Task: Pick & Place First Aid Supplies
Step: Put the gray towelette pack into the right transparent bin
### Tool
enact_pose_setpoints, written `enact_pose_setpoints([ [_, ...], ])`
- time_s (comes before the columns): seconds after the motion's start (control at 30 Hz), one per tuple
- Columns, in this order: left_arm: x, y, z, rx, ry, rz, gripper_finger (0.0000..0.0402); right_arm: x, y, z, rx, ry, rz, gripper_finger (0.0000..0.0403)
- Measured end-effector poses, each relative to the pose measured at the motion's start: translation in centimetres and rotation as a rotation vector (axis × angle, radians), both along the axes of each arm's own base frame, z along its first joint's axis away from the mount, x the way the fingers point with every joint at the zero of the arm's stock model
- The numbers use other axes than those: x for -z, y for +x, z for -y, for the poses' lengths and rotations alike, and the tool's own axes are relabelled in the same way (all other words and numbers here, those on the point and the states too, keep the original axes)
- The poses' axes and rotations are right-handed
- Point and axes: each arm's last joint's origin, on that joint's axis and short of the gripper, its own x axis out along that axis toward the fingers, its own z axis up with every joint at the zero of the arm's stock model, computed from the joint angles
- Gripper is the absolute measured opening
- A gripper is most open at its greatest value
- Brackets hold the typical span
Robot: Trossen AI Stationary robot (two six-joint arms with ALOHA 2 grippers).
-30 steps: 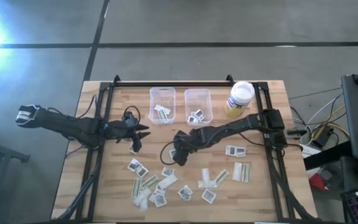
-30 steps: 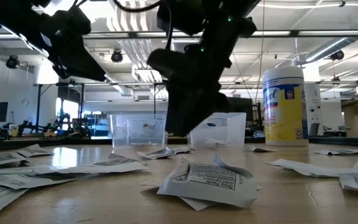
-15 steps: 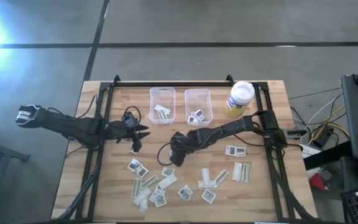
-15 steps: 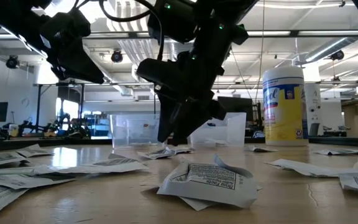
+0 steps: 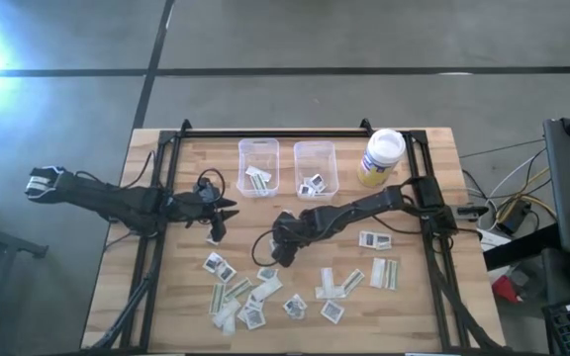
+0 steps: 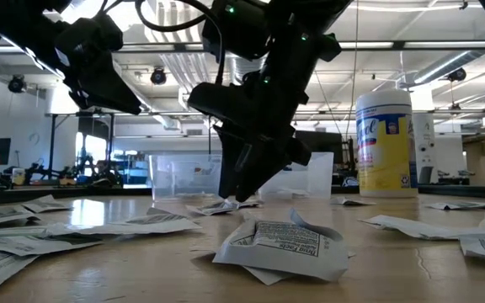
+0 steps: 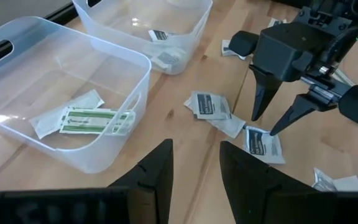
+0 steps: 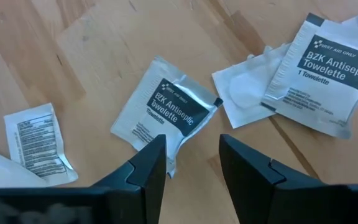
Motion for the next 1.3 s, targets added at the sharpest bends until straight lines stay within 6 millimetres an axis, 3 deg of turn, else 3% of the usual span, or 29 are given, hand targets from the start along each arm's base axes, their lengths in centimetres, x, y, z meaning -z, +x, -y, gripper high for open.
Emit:
enact_pose_setpoints([
  [0.43,0.2,0.0,0.0,-0.020,-0.018,0.001,0.0124,1.3,-0.7,0.1,-0.010,0.012,0.001,0.0117],
  [0.83,0.8,-0.2,-0.1,-0.032,-0.024,-0.013,0.0124,1.4,-0.8,-0.4,-0.029,0.003,-0.001,0.0025],
  [1.0,0.8,-0.2,-0.1,-0.019,0.003,-0.021,0.0124,1.4,-0.8,-0.4,-0.056,-0.005,-0.002,0.0009],
  [1.17,0.8,-0.2,-0.1,-0.019,0.003,-0.021,0.0124,0.9,-1.0,-0.5,-0.102,-0.011,-0.001,0.0008],
  [1.3,0.8,-0.2,-0.1,-0.019,0.003,-0.021,0.0124,-0.8,-1.2,-0.5,-0.133,-0.025,0.039,0.0008],
])
